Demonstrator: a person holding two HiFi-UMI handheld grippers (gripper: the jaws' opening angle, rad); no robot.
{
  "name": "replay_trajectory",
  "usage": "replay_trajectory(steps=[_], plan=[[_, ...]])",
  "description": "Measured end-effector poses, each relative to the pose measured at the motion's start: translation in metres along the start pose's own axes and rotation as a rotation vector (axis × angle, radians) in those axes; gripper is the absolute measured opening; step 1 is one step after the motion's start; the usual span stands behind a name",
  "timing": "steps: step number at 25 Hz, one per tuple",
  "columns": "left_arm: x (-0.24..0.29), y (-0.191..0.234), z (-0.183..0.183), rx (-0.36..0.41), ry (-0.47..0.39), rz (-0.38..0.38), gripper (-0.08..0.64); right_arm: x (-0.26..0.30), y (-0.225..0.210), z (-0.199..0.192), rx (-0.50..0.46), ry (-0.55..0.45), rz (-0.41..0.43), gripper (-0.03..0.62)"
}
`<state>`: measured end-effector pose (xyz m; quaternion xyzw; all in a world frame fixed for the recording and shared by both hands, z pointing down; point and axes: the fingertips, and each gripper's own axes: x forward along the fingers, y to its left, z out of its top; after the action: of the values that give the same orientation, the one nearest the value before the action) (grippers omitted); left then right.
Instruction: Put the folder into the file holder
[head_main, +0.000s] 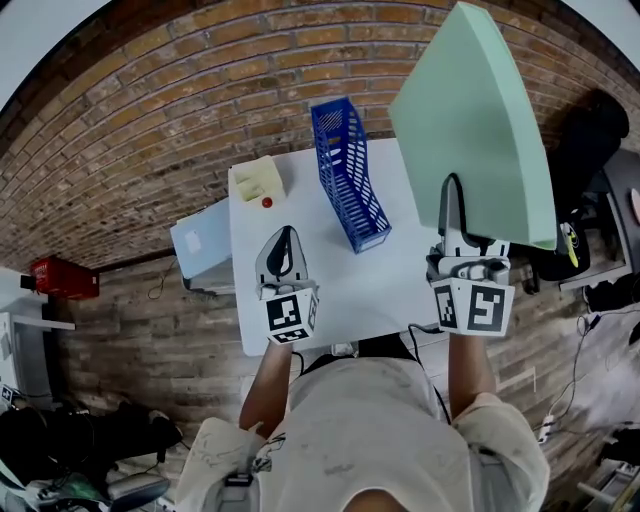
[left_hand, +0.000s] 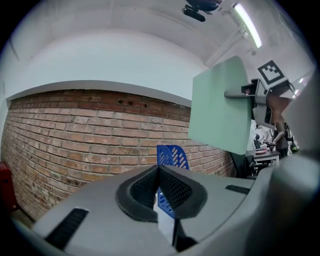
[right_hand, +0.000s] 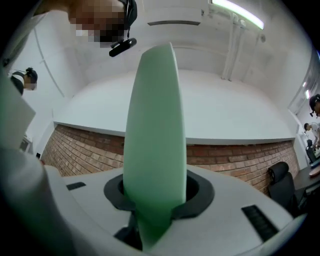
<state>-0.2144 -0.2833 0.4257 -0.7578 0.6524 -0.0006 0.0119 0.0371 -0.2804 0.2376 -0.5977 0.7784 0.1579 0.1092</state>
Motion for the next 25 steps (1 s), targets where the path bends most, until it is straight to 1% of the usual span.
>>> replay_trajectory(steps=[4, 6, 9, 12, 16, 20, 25], plan=[[0.004, 0.002, 0.006, 0.006, -0.013, 0.004, 0.014, 0.01, 0.01, 0.044, 0.011, -0.095, 0.031, 0.143], [0.004, 0.006, 0.008, 0.003, -0.014, 0.012, 0.014, 0.013, 0.018, 0.047, 0.032, -0.113, 0.055, 0.143], [0.005, 0.009, 0.006, 0.003, -0.012, 0.026, 0.014, 0.02, 0.03, 0.052, 0.049, -0.113, 0.085, 0.141], [0.006, 0.009, 0.004, -0.002, -0.006, 0.033, 0.014, 0.025, 0.038, 0.048, 0.068, -0.1, 0.112, 0.141], [0.006, 0.009, 0.0, 0.0, 0.004, 0.039, 0.014, 0.024, 0.041, 0.023, 0.145, -0.104, 0.136, 0.141], [0.004, 0.011, -0.005, -0.007, 0.014, 0.054, 0.014, 0.03, 0.05, 0.016, 0.097, -0.06, 0.16, 0.141], [0.003, 0.013, -0.012, -0.014, 0.032, 0.076, 0.014, 0.036, 0.055, -0.007, 0.102, -0.012, 0.177, 0.14]])
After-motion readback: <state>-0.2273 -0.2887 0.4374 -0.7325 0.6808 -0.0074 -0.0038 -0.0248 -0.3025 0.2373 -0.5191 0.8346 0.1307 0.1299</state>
